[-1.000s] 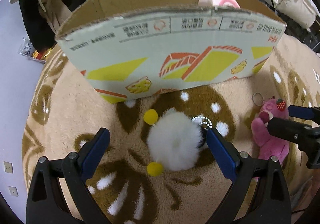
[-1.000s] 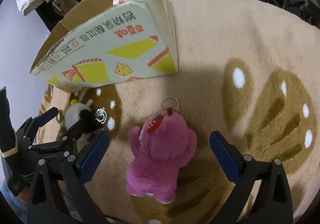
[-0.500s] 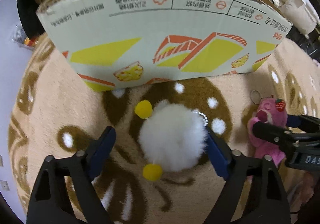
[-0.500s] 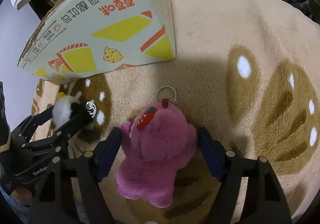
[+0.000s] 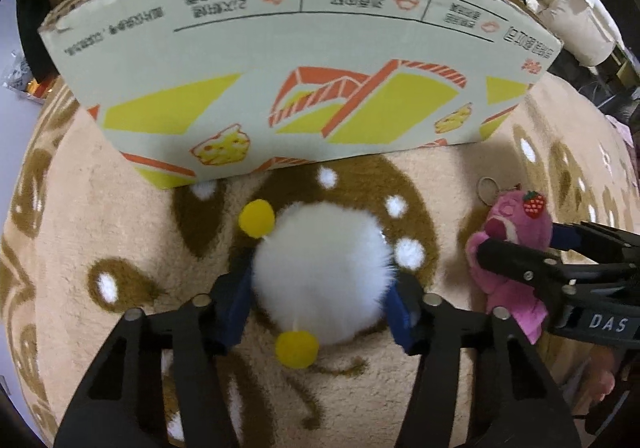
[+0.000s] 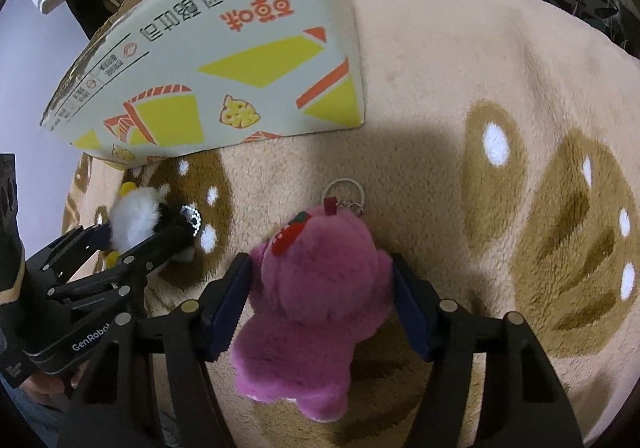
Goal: Organize soft objects
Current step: 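Grasp the white fluffy chick with the left gripper while the right grasps the pink bear, then lift the chick into the box with the left gripper while the right drops the bear in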
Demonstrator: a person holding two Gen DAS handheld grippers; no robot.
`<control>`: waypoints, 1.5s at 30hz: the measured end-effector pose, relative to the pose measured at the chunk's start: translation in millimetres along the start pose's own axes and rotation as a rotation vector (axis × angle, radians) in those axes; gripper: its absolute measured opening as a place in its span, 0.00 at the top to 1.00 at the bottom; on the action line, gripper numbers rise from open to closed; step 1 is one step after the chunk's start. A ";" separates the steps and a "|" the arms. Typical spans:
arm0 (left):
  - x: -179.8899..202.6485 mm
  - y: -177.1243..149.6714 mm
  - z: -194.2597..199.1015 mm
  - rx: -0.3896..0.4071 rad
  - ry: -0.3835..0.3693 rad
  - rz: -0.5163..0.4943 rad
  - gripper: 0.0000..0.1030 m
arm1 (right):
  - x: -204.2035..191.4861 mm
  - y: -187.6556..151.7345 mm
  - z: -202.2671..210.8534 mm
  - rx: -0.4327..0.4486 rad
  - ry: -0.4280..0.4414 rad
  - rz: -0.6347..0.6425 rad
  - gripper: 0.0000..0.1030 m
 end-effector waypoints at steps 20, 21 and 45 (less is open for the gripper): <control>-4.1 -13.0 4.4 0.000 -0.067 0.060 0.65 | -9.2 -7.1 4.1 0.017 -0.039 0.045 0.31; -4.3 -14.0 4.9 0.003 -0.069 0.062 0.65 | -10.7 -7.4 4.3 0.017 -0.041 0.048 0.31; -5.7 -37.5 76.8 0.149 0.075 0.070 0.68 | -45.1 20.0 88.8 0.370 0.000 0.178 0.44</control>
Point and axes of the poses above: each gripper's, at about its wrist camera, not at the fingertips, and z roughly against the way its jaws point, x to its right, y to its top, the point moved 9 cm from there along -z, roughly the way its jaws point, and after that the axes turned 2 degrees about -y, right-handed, at the moved point
